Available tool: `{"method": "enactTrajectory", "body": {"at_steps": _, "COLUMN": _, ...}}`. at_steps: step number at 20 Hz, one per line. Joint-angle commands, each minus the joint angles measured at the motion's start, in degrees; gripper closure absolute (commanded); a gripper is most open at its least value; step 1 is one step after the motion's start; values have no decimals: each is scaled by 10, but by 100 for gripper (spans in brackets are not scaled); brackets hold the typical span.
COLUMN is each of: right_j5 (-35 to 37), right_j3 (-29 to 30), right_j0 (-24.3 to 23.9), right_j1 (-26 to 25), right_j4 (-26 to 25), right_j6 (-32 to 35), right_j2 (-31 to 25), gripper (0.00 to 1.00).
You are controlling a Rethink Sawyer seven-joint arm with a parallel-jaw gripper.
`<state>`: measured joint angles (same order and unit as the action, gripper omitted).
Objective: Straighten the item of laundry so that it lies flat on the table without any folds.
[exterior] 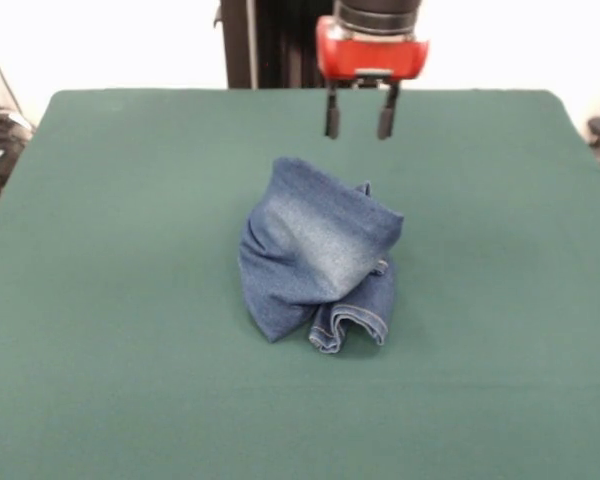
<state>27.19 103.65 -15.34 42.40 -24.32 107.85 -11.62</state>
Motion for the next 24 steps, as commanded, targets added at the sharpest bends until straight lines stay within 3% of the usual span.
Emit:
{"method": "enactTrajectory", "body": {"at_steps": 1, "right_j5": 74, "right_j3": 15, "right_j0": -23, "right_j1": -22, "right_j4": -83, "right_j6": -265, "right_j2": -169, "gripper": 0}}
{"method": "enactTrajectory", "body": {"at_steps": 14, "right_j5": 135, "right_j3": 0, "right_j0": -113, "right_j1": -82, "right_j4": -162, "right_j6": -407, "right_j2": -269, "gripper": 0}}
{"method": "enactTrajectory", "body": {"at_steps": 19, "right_j5": 140, "right_j3": 9, "right_j0": -144, "right_j1": -75, "right_j4": -171, "right_j6": -421, "right_j2": -274, "gripper": 0}}
{"method": "enactTrajectory", "body": {"at_steps": 24, "right_j5": 176, "right_j3": -36, "right_j0": -165, "right_j1": -82, "right_j4": -175, "right_j6": -442, "right_j2": -266, "gripper": 0}}
